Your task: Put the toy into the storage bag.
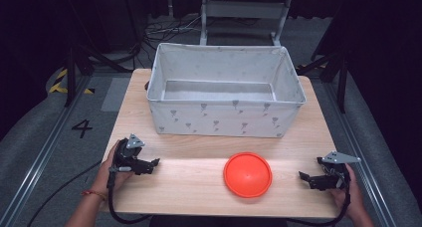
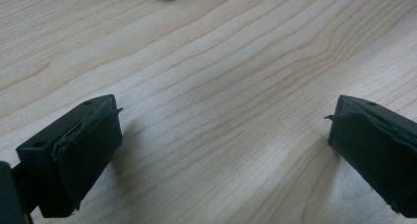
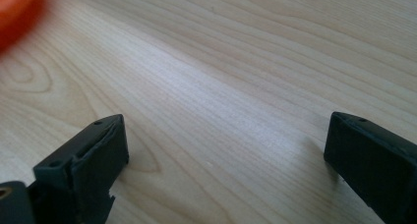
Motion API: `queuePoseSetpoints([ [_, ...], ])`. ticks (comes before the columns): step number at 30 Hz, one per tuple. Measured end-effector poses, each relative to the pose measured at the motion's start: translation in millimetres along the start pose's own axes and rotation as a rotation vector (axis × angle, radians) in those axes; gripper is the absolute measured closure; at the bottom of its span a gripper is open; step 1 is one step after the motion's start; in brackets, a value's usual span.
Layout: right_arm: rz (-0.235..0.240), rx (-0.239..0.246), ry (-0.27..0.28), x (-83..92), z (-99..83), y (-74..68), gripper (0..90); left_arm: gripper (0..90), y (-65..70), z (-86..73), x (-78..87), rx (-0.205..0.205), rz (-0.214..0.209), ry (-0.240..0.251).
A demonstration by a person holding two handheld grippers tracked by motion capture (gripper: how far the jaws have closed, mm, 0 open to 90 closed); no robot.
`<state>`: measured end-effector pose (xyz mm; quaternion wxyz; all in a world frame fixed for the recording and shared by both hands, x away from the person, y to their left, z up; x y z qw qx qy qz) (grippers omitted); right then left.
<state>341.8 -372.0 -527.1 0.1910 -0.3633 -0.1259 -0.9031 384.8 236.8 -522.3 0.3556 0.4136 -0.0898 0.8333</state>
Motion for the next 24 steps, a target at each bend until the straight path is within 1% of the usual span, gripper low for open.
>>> queuePoseSetpoints([
  [3,-0.001,-0.001,0.000,-0.1,0.1,0.0,3.1,0.0,-0.3,0.2,-0.2,-0.004,-0.005,-0.001],
  [6,-0.006,-0.003,-0.002,0.0,0.2,-0.3,2.9,0.1,0.2,-2.1,1.8,0.004,0.005,0.002],
  [8,-0.015,-0.005,-0.002,0.3,0.1,-0.8,2.3,0.3,-0.6,-3.0,3.1,-0.011,0.008,0.002],
  [9,-0.022,-0.004,-0.002,0.3,0.3,-1.5,2.3,0.3,0.1,-3.9,3.5,-0.009,-0.001,0.002],
  [10,-0.021,0.001,-0.006,0.6,0.9,-2.4,5.5,0.3,0.5,-4.9,4.3,-0.009,-0.005,0.002],
  [11,0.004,0.012,-0.011,2.1,1.7,-3.6,10.0,0.3,0.6,-5.9,5.0,-0.016,-0.011,0.000],
  [12,0.018,0.030,-0.015,3.4,2.6,-4.6,12.5,0.3,0.9,-7.1,6.1,-0.022,-0.012,0.001],
  [13,0.041,0.056,-0.030,4.4,4.2,-6.5,12.2,0.3,1.4,-8.1,7.1,-0.024,-0.010,-0.001],
  [14,0.045,0.063,-0.041,4.2,5.6,-8.0,12.7,0.3,2.0,-9.0,7.5,-0.025,-0.007,0.006],
  [15,0.040,0.059,-0.053,3.9,7.1,-9.0,12.7,0.3,3.1,-10.3,8.7,-0.024,-0.015,-0.003],
  [16,0.035,0.063,-0.068,4.0,8.6,-9.6,12.9,0.3,3.4,-11.1,9.2,-0.030,-0.020,0.001],
  [17,0.022,0.069,-0.068,3.9,10.1,-11.1,14.4,0.3,4.1,-11.6,9.3,-0.023,-0.022,0.001],
  [18,0.023,0.067,-0.066,3.9,10.5,-12.6,15.4,0.3,4.0,-12.1,9.8,-0.027,-0.024,-0.001],
  [19,0.041,0.083,-0.076,4.3,11.6,-16.0,15.5,0.3,3.6,-11.9,9.9,-0.033,-0.022,0.000],
  [22,0.037,0.120,-0.092,5.6,15.6,-20.2,18.4,0.1,3.9,-11.9,9.5,-0.026,-0.031,0.000],
  [23,0.056,0.133,-0.089,6.9,18.2,-21.9,18.7,0.1,3.8,-11.9,9.5,-0.027,-0.032,0.000],
  [24,0.080,0.142,-0.071,8.3,20.5,-24.1,19.1,0.1,3.6,-11.8,9.5,-0.030,-0.032,-0.001],
])
Point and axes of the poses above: each handheld gripper's, and its own axes: x roughly backward along the jaws, z roughly out of its top, y roughly to its right, the point moved 3 cm from there along -x, roughly forward along the jaws, and after that the axes turned 9 degrees about -z, right-handed, at the moved point
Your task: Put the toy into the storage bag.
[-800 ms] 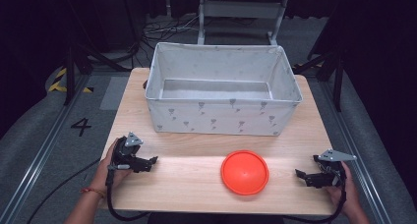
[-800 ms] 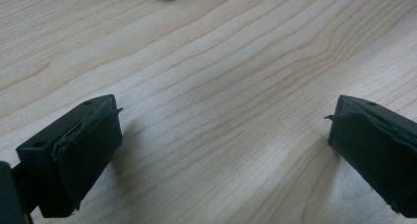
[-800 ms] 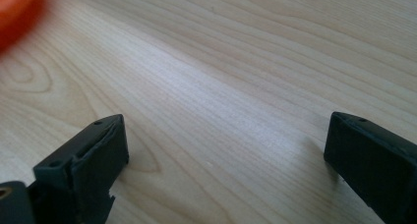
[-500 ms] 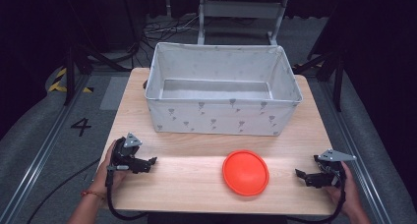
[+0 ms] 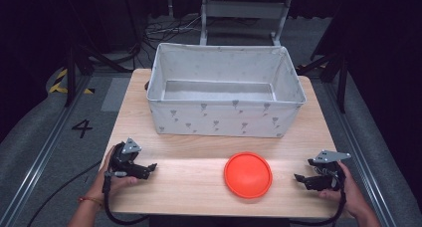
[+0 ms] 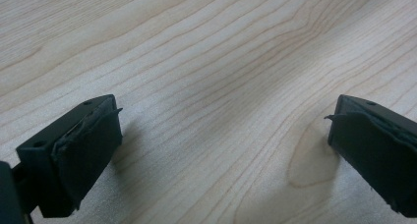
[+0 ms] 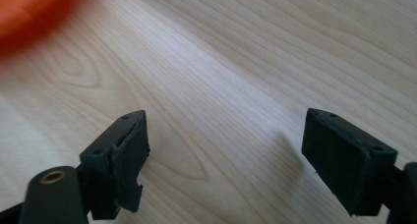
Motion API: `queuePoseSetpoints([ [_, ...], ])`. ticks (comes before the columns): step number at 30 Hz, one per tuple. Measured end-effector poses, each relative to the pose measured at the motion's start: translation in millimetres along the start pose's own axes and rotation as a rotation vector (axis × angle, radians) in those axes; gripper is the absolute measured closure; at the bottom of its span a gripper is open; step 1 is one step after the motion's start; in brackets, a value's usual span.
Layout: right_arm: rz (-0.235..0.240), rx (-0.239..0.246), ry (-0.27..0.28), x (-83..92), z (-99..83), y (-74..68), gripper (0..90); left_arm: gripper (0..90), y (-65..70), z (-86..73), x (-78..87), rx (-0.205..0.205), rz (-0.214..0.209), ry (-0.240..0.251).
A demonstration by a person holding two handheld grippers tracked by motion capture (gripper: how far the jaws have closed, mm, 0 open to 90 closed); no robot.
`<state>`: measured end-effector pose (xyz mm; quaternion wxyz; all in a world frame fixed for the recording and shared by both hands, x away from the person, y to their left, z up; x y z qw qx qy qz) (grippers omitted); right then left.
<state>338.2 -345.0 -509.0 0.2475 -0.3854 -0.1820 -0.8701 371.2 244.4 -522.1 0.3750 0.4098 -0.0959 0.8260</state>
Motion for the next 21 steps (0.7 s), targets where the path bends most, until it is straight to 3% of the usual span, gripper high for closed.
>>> queuePoseSetpoints([
  [3,0.016,0.004,0.019,0.8,2.3,-1.6,20.9,0.0,-0.4,0.1,0.0,-0.004,-0.002,-0.001],
  [7,0.026,0.048,0.011,-0.1,26.3,-18.2,23.4,0.0,-2.9,1.5,-0.6,-0.021,-0.010,-0.005],
  [13,0.061,0.092,0.056,-5.1,58.9,-35.7,23.5,0.1,-5.4,4.1,-2.3,-0.014,0.004,-0.003],
  [21,0.151,0.124,0.092,-15.0,84.0,-59.6,23.2,0.3,-5.1,3.9,-2.2,-0.012,0.005,-0.001],
])
Point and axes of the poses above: each handheld gripper's, and its own axes: x roughly backward along the jaws, z roughly out of its top, y roughly to its right, the point moved 3 cm from there along -x, roughly forward along the jaws, and after that the axes turned 9 degrees about -z, right-handed, at the moved point
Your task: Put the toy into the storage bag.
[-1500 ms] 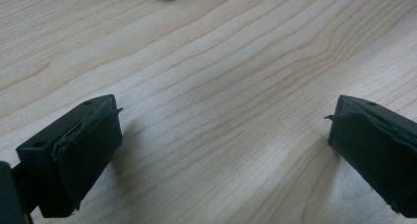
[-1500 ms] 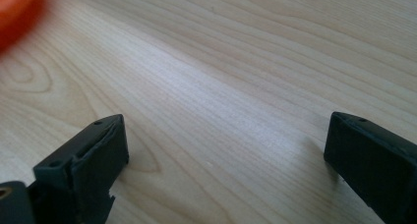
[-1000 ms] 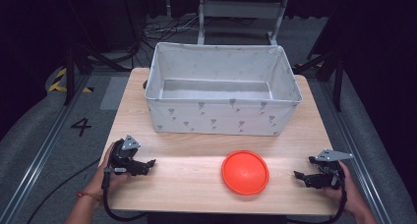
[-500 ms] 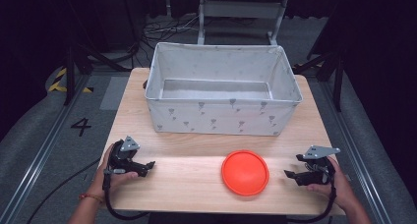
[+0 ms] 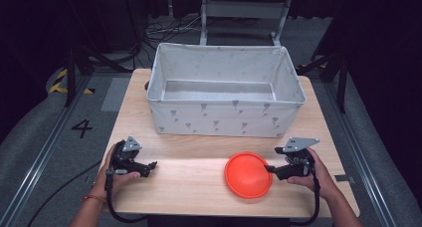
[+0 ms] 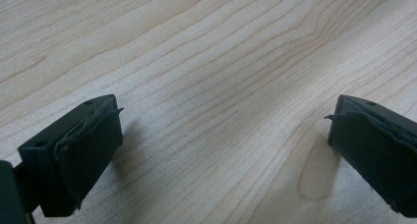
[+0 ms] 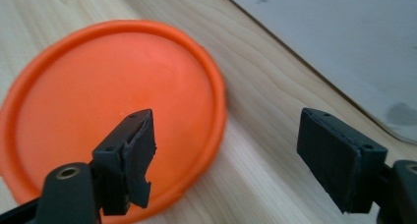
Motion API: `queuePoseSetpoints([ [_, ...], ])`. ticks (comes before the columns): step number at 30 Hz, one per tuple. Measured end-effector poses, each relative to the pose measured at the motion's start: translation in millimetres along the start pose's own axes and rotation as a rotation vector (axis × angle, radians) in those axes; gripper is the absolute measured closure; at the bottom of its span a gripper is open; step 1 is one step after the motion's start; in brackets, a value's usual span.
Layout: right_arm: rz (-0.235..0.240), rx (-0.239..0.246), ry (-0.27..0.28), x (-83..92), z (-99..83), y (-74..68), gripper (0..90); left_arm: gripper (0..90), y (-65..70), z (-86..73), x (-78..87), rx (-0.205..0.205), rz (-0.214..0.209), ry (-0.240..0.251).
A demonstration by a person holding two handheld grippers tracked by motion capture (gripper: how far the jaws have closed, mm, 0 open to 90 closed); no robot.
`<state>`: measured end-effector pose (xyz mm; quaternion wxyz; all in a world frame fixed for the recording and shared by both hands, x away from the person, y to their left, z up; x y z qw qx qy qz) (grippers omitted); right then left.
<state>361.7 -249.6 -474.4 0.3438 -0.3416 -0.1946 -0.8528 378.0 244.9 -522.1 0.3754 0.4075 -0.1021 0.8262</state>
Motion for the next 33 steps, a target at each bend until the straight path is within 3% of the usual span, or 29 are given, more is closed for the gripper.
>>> queuePoseSetpoints([
  [7,0.033,0.032,-0.035,-16.2,3.9,-11.8,22.1,0.5,1.0,-1.0,0.8,0.011,0.007,0.001],
  [17,0.094,-0.015,-0.070,-34.7,-2.5,-16.2,17.6,0.5,0.8,-1.0,0.8,0.010,0.007,0.000],
  [23,0.104,-0.036,-0.098,-44.0,-7.1,-20.2,14.9,0.5,0.8,-1.1,0.8,0.010,0.007,0.000],
  [33,0.078,0.027,-0.093,-46.3,-5.7,-36.9,13.5,0.5,0.8,-1.1,0.8,0.010,0.007,0.001],
])
Point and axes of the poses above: each handheld gripper's, and its own axes: x roughly backward along the jaws, z roughly out of its top, y roughly to its right, the point moved 3 cm from there along -x, roughly forward along the jaws, and after that the axes turned 9 degrees about -z, right-handed, at the moved point
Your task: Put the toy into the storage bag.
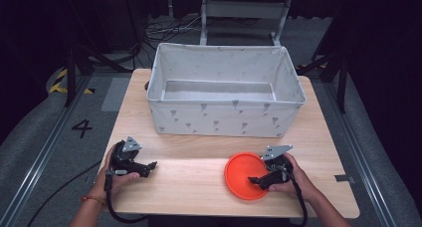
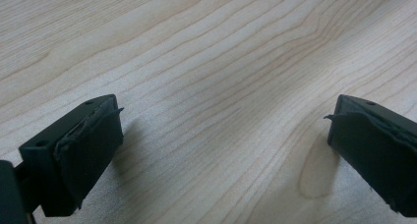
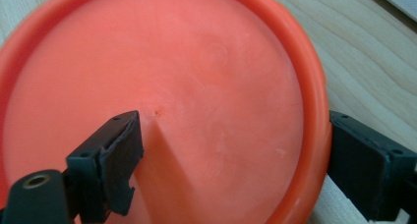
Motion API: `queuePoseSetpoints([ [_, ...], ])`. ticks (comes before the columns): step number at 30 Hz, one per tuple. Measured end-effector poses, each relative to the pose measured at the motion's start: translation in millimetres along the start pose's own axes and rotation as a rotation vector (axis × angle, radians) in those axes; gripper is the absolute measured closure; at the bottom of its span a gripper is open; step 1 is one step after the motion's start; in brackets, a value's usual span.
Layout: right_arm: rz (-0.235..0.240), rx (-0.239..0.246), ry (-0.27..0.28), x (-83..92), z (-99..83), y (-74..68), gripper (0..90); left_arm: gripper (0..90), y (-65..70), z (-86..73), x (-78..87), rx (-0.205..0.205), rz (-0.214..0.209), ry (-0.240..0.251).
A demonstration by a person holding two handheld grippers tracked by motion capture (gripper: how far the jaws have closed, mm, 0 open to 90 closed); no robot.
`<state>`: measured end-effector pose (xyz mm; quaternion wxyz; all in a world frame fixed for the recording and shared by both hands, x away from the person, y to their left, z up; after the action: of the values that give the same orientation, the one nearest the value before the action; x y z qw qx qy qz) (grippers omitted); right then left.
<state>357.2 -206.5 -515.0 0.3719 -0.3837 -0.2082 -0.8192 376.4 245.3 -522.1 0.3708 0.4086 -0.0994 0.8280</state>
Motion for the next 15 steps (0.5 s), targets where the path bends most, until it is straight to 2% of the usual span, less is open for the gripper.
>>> queuePoseSetpoints([
  [4,-0.010,-0.013,-0.002,1.7,1.5,1.6,22.8,0.5,0.4,-0.2,0.0,0.005,-0.002,-0.001],
  [5,-0.010,-0.013,-0.002,1.7,1.5,1.6,22.8,0.5,0.4,-0.2,0.0,0.005,-0.002,-0.001],
  [8,-0.013,-0.038,0.001,3.8,2.0,6.2,36.3,0.5,0.4,-0.2,0.0,0.006,-0.001,-0.001],
  [9,-0.013,-0.038,0.001,3.8,2.0,6.2,36.3,0.5,0.4,-0.2,0.0,0.006,-0.001,-0.001],
  [10,-0.009,-0.058,0.002,4.8,2.4,9.8,44.6,0.5,0.4,-0.2,0.0,0.006,-0.001,-0.001],
  [12,0.010,-0.083,-0.002,5.9,2.7,14.6,52.4,0.5,0.4,-0.1,0.0,0.005,-0.002,-0.001],
  [15,0.043,-0.093,-0.008,4.9,4.5,19.0,57.1,0.5,0.4,-0.1,0.0,0.006,-0.001,-0.001],
])
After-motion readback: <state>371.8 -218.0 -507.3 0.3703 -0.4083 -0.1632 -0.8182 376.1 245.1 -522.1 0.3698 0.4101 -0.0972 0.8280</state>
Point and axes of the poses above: each handheld gripper's, and its own axes: x roughly backward along the jaws, z roughly out of its top, y roughly to its right, the point moved 3 cm from there along -x, roughly forward along the jaws, and after that the axes turned 9 degrees about -z, right-handed, at the moved point
